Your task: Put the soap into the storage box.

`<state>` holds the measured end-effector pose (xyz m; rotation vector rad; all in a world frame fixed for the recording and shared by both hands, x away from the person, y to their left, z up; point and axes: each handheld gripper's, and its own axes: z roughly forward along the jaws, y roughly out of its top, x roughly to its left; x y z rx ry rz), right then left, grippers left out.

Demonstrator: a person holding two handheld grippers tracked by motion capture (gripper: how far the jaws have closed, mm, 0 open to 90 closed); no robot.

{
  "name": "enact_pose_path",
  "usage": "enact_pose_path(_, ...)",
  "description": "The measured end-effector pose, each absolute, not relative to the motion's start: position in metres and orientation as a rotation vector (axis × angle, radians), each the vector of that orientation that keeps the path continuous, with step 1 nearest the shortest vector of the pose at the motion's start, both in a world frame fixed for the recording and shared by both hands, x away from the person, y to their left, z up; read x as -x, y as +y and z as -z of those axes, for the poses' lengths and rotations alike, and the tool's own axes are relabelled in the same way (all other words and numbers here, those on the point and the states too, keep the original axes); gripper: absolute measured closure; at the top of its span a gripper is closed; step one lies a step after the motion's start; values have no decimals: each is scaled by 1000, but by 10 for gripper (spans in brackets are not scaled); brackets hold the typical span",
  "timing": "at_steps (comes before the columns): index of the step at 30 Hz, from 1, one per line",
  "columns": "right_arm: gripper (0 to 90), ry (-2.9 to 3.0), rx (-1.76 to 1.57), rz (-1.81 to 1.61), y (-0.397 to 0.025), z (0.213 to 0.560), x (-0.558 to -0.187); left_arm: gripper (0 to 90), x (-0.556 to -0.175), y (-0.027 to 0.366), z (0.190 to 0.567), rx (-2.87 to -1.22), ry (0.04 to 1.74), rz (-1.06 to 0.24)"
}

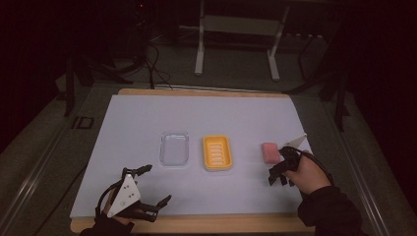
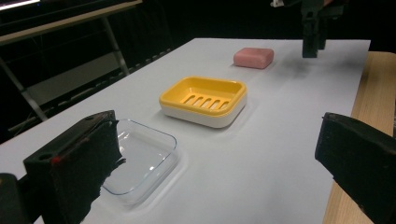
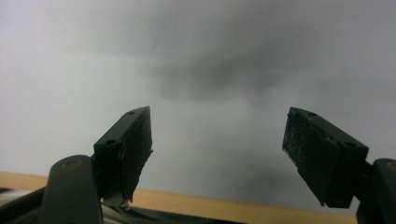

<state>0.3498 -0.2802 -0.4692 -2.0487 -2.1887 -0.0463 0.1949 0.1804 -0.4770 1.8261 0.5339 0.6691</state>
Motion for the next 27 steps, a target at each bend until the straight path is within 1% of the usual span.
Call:
enact_pose_path(5,240,-2198,2067,60,-281,463,-357,7,-195,181,477,-1824,534,-670)
enact_pose_path(12,209,-2207,2081,105,-281,455,-367,6,-195,181,477,-1825,534,-669)
enact_pose_path(27,206,-2277,2096,191,-276,433,-390,7,-194,181,477,-1825,537,-669)
